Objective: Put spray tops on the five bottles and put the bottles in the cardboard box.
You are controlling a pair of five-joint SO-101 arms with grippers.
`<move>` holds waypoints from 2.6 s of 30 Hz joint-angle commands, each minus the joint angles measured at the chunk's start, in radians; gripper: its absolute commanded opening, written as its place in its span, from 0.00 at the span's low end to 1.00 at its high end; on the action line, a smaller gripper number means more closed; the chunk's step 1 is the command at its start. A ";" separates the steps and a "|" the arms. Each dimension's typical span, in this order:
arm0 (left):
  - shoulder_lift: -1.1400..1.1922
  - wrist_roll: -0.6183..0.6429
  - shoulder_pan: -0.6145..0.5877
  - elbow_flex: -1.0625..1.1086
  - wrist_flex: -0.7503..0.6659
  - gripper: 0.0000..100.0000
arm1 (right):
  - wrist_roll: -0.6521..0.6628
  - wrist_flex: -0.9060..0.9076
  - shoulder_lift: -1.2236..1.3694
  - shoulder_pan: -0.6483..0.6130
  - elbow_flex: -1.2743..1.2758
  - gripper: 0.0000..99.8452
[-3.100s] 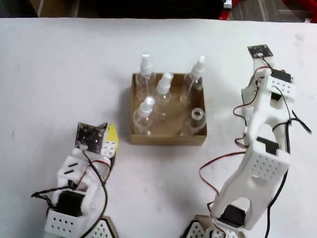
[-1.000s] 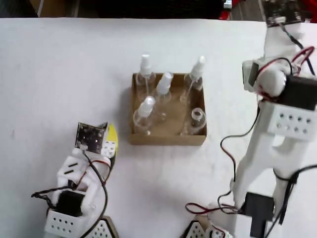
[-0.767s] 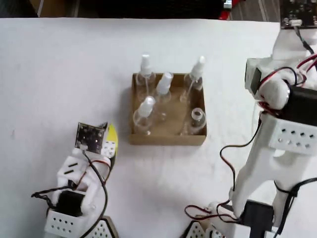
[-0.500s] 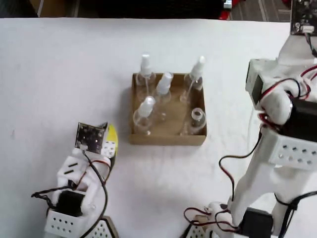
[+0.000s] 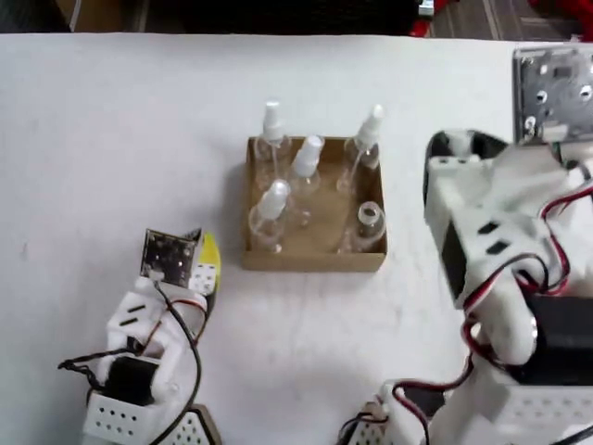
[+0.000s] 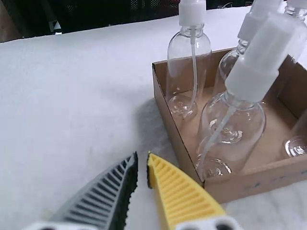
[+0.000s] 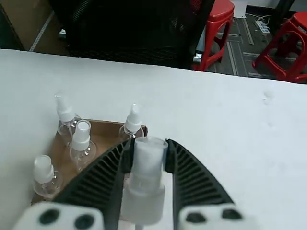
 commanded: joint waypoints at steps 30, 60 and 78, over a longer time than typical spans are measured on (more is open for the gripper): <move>-0.008 -0.014 0.007 -0.002 0.003 0.04 | -0.011 -1.603 -0.613 -0.070 1.427 0.01; -0.008 -0.015 0.013 -0.002 0.003 0.04 | -0.201 -1.481 -0.714 -0.096 1.527 0.01; -0.008 -0.015 0.013 -0.002 0.008 0.04 | -0.193 -1.696 -0.714 -0.094 1.763 0.01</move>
